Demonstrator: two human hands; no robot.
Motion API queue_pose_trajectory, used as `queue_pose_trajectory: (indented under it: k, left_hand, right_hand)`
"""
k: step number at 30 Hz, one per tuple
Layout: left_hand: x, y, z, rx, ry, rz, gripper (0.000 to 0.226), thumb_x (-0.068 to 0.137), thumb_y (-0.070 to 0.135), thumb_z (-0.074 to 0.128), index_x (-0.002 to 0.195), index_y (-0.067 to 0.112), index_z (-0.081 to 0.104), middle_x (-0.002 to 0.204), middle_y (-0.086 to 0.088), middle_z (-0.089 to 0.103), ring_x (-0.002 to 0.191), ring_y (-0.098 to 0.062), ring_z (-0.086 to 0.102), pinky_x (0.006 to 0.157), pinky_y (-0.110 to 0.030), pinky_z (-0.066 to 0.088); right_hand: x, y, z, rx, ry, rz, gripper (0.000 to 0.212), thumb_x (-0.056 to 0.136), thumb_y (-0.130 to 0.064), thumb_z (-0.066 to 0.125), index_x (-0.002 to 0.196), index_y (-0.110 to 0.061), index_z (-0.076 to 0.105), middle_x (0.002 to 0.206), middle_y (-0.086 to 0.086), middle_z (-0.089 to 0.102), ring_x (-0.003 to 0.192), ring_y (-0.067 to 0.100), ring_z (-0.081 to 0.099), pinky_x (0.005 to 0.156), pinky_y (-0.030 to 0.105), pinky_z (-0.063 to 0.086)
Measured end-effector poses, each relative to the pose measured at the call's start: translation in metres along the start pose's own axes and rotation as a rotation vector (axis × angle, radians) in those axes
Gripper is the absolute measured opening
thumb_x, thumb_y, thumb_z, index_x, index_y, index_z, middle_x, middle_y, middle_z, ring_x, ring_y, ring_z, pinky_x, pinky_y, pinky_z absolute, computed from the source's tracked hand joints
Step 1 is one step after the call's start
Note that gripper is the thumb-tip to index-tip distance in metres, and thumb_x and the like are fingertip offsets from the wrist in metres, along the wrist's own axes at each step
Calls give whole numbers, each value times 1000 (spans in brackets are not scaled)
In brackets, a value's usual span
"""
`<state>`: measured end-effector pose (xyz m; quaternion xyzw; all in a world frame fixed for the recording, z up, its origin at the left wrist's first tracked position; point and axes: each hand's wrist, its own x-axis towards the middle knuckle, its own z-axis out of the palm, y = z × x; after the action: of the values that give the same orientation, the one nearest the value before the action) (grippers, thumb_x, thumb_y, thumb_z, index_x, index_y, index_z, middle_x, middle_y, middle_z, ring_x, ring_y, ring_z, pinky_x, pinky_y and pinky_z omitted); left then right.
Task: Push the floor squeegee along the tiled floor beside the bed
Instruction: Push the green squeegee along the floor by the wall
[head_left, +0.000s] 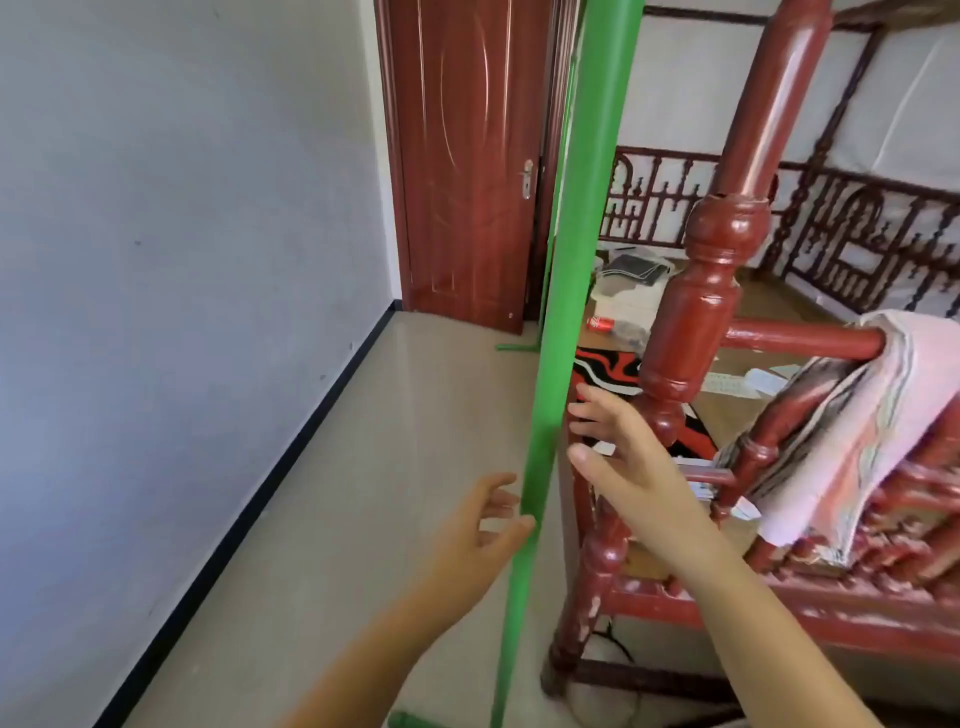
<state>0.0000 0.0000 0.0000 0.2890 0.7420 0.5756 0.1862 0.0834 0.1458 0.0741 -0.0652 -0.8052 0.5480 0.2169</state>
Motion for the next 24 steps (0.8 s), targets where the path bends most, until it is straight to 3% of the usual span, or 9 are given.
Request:
queue_pose_trajectory:
  k: [5,10,15,18,20,22,24]
  left_hand:
    - [14,-7,25,53,-14,-102,30,83,32,58,110,31,46,107,10,55,104,-11,56,92,-33,49]
    - [23,-21,37,122,-22,-184,14,88,30,51,97,21,47,91,-3,56,81,-15,54,70,-23,43]
    - [19,-28,39,192,71,-168,7,90,28,47,89,22,44,71,5,48,65,-10,47,62,-24,40]
    - [11,-29,30,199,127,-208,8,90,29,47,92,21,45,73,4,50,69,-15,51,68,-32,46]
    - [3,-30,17,212,165,-233,14,90,27,47,97,16,48,83,-6,57,78,-22,55,77,-38,49]
    - [-7,-32,0,242,222,-252,21,90,28,47,101,11,49,93,-15,61,85,-27,58,82,-41,48]
    - [-19,-36,-19,282,281,-256,20,90,30,47,98,12,49,89,-17,61,81,-28,59,80,-42,48]
  right_hand:
    - [13,5,16,-76,-111,58,50,85,-25,56,130,-34,38,116,-11,58,113,3,52,99,32,46]
    - [19,3,14,-117,-109,56,35,88,-19,51,121,-30,47,111,-9,62,107,5,56,98,33,47]
    - [22,1,20,-81,-138,36,34,89,-18,50,119,-33,47,113,-9,63,110,8,56,100,39,47]
    - [24,-4,33,-58,-192,4,31,88,-18,51,105,-44,49,111,-10,63,109,9,56,98,41,48]
    - [27,-10,47,-42,-239,-20,33,88,-17,52,96,-49,47,107,-11,62,107,10,57,97,41,48]
    - [30,-15,65,-24,-287,-51,29,87,-16,53,94,-44,49,105,-10,63,104,10,58,95,42,49]
    - [34,-21,86,-7,-331,-83,22,86,-15,55,96,-34,53,102,-8,65,101,12,60,92,43,51]
